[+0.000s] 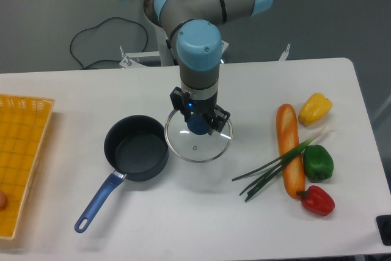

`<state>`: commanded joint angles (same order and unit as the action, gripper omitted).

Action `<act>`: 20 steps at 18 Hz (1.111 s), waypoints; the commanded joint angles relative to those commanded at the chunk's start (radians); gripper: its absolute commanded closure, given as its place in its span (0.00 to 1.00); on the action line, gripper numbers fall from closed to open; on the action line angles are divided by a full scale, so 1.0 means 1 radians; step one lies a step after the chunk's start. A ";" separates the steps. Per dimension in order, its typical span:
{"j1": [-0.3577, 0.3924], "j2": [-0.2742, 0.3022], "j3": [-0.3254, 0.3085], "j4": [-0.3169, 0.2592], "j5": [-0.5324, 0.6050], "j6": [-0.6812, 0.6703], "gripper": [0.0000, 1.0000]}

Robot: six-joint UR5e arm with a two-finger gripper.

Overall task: Place the lid on the table
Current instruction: 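Carry the glass lid by its blue knob toward the dark saucepan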

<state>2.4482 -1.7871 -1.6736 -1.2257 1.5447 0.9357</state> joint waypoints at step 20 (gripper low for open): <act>0.069 -0.057 -0.015 0.069 -0.005 0.097 0.51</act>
<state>2.5173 -1.8438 -1.6889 -1.1568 1.5401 1.0324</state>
